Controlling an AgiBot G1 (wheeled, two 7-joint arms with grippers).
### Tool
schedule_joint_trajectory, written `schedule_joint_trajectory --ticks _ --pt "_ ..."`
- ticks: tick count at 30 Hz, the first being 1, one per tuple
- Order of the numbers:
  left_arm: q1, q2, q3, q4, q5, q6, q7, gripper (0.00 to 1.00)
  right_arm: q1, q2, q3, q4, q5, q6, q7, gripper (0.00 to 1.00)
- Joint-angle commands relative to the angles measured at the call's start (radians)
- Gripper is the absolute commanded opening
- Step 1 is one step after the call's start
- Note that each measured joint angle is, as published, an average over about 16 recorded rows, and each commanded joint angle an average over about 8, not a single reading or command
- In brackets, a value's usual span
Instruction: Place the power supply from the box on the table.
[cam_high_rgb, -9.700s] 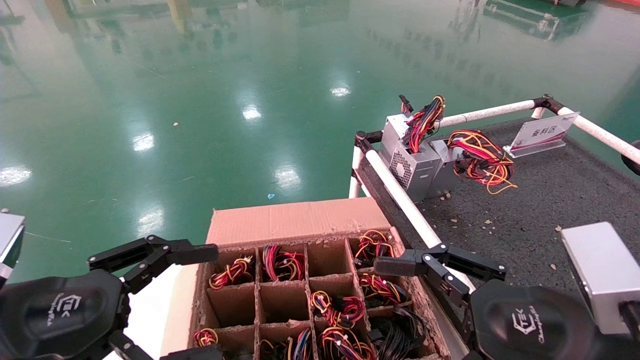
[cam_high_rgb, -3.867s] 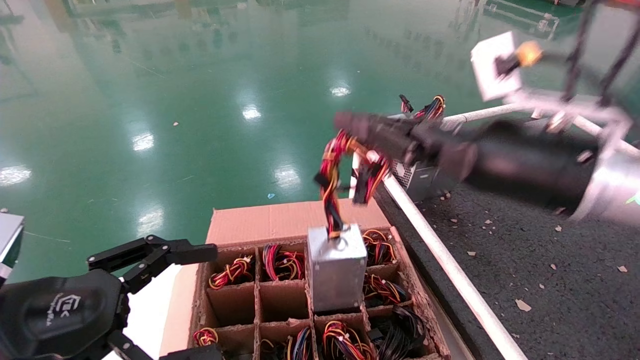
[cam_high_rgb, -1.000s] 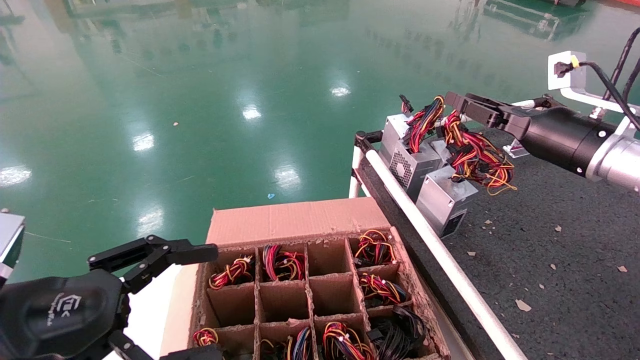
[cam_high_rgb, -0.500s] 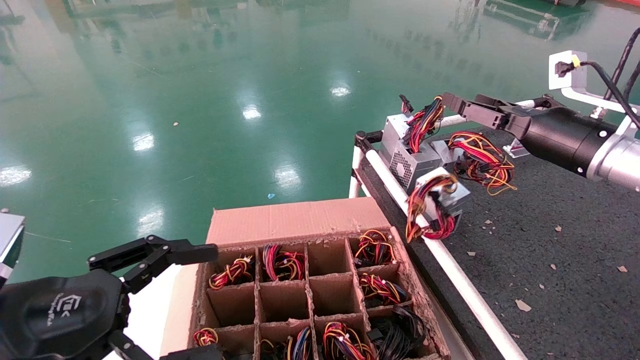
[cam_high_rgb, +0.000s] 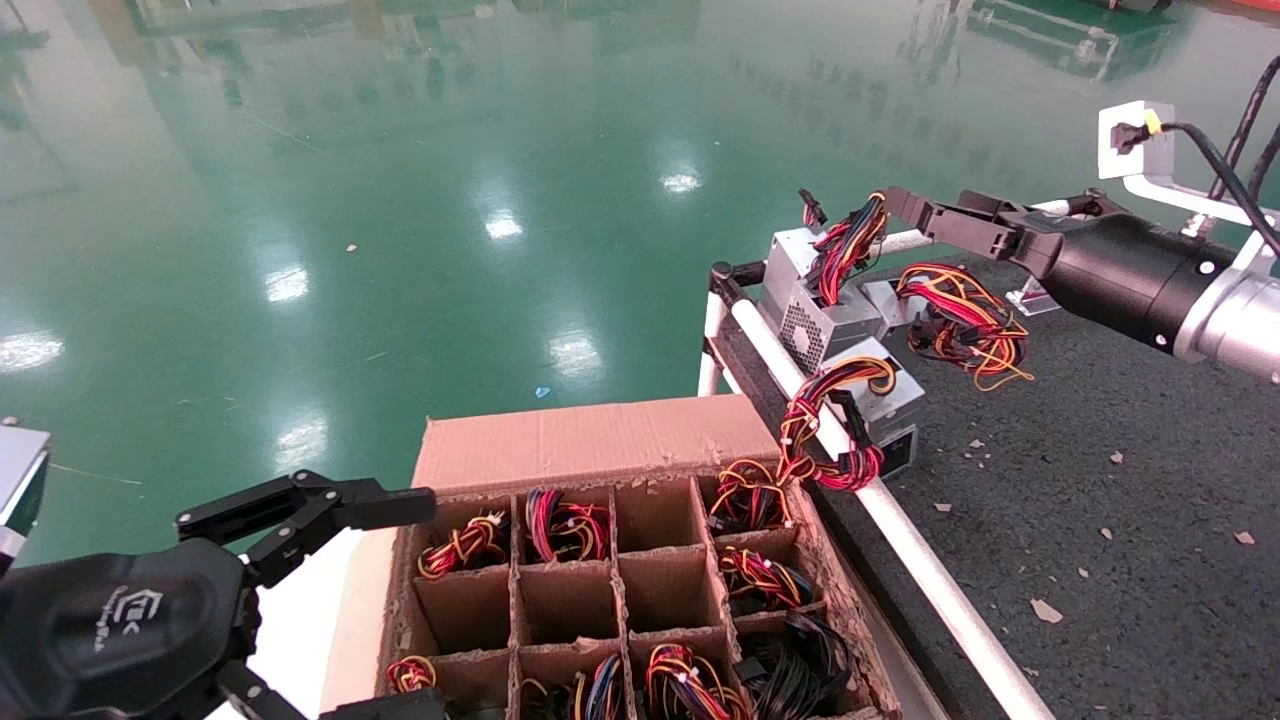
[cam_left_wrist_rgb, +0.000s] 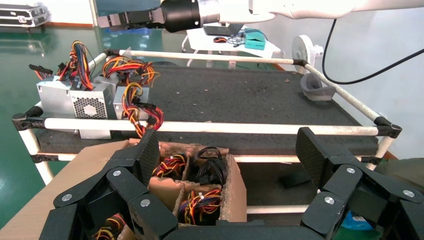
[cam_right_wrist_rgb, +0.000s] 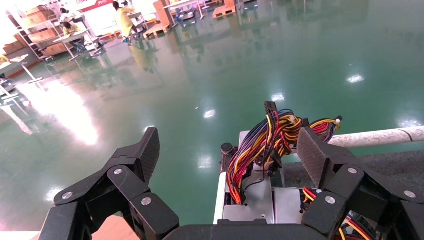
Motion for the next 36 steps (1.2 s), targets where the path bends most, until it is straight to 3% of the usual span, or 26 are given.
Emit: schedule_joint_trajectory --ticks 1,9,36 --pt "0.0 0.0 0.0 0.0 0.0 0.0 0.0 1.0 0.001 0.0 0.0 -0.001 -0.001 0.0 0.0 1.0" --pt "0.0 0.0 0.0 0.0 0.0 0.0 0.0 1.0 -0.037 0.02 0.001 0.064 0.021 -0.023 0.007 1.0" --pt "0.0 0.0 0.0 0.0 0.0 0.0 0.0 1.0 -0.352 0.184 0.012 0.612 0.202 -0.212 0.062 1.0"
